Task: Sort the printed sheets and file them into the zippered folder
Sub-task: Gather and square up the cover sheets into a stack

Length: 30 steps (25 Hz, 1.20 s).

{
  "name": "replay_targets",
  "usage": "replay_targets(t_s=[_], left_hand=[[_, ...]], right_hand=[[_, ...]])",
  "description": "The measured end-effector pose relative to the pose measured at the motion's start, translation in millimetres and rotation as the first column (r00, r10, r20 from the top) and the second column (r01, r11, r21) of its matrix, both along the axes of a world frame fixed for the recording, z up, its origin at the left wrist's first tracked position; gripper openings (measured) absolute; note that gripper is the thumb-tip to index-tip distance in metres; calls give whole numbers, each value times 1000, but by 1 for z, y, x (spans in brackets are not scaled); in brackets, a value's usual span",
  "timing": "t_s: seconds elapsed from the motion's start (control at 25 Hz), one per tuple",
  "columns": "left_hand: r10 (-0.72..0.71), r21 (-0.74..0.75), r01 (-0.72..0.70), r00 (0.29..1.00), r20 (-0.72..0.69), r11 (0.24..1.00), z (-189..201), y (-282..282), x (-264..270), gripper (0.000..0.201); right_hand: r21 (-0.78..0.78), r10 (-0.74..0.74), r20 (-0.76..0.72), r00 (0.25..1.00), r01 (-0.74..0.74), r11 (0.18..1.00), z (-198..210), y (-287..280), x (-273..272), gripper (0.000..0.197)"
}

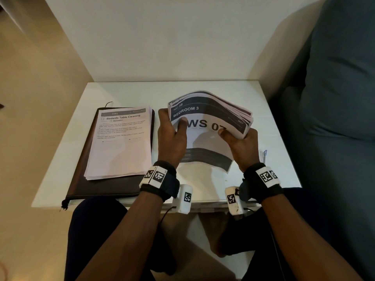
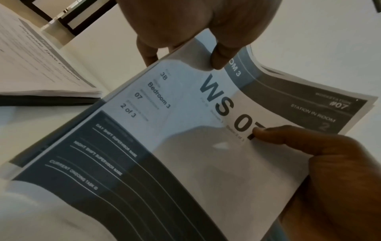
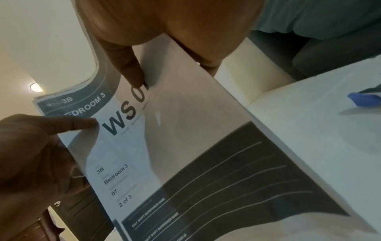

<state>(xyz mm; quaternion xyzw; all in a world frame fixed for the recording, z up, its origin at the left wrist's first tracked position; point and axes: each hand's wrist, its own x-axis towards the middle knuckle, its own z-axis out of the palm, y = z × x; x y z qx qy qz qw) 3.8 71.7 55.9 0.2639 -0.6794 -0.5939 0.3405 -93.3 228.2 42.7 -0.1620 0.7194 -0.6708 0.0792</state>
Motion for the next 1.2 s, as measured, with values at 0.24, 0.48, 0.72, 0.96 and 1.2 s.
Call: replay_targets(t_s=[0.24, 0.48, 0.72, 0.96, 1.2], left_hand=[[27, 56, -27, 1000, -2, 998, -10, 5, 1, 44], [5, 124, -10, 999, 40, 992, -21, 4, 0, 51], [-48, 159, 45, 999, 18, 986, -15, 2, -1, 46], [-57, 31, 59, 997, -47, 998, -2, 6, -2, 12], [-3, -172, 36, 983, 185, 984, -1, 2, -6, 8]], right_hand=[[-35, -43, 50, 998, 45, 998, -13, 5, 8, 35], [-14, -60, 132, 989, 62, 998, -23, 8, 9, 40], [18, -92, 182, 979, 90, 996, -20, 6, 11, 35], [-71, -87, 335, 938, 117, 991, -10, 6, 30, 29], [-122, 40, 432, 901, 15, 992, -17, 27, 37, 30]])
